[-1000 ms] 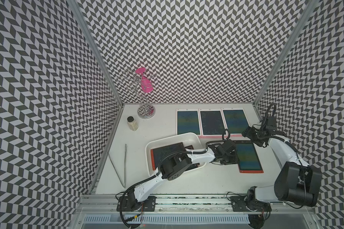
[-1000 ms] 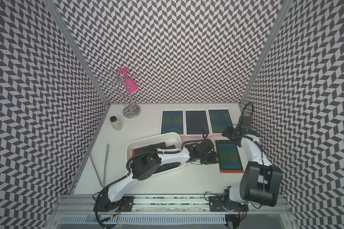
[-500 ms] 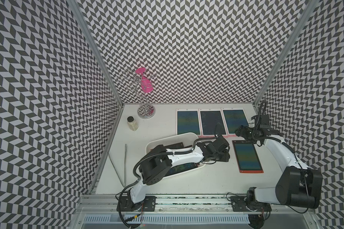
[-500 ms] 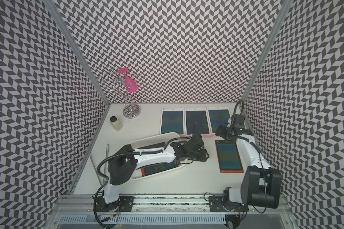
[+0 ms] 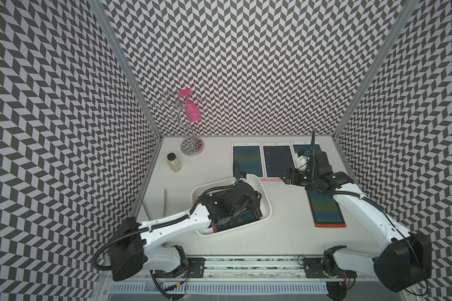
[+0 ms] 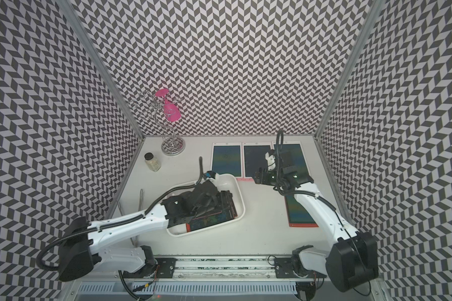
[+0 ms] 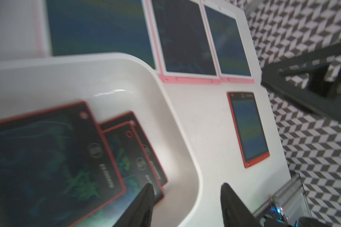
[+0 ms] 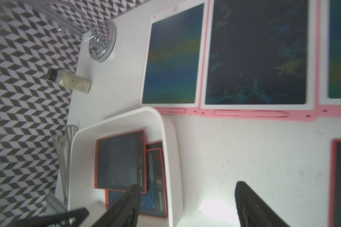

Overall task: Take out the writing tablet from the storage box
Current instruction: Place the writing tablet at the center of the board, then pick up the writing tablet from the storage box.

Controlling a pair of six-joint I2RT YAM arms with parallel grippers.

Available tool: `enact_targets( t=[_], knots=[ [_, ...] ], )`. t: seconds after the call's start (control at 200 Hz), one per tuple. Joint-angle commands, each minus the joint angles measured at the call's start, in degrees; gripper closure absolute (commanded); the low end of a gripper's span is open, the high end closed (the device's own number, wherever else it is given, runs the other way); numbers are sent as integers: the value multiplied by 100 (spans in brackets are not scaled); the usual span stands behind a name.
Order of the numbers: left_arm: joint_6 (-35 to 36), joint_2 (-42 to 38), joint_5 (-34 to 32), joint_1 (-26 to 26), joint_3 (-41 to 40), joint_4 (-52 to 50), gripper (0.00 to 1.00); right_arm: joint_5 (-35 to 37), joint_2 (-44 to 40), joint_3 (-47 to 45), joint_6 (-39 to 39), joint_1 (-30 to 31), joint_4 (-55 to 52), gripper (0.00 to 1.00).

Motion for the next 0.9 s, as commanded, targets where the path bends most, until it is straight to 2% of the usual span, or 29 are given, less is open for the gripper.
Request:
enact_targets(
  t=[0.0, 0.105, 0.235, 0.386, 0.521, 0.896],
  knots=[
    [-99, -847, -279, 579, -360, -428, 42, 107, 267, 246, 378, 534, 513, 26],
    [35, -1526, 89, 1504, -710, -669, 40, 169, 687, 517, 462, 993, 616, 27],
    [470, -2203, 874, 2705, -1064, -597, 38, 170, 1364, 950, 454, 1422, 604, 29],
    [921, -2139, 1671, 3620, -1198, -419, 38, 67, 2034, 1273, 468, 1688, 737, 31],
    [1134, -1695, 2314, 4133, -1367, -271, 42, -98, 2547, 1323, 521, 1734, 941, 35],
    [1382, -1555, 2889, 5054, -2050, 225, 41, -216, 3289, 1536, 630, 1787, 1144, 37]
  ],
)
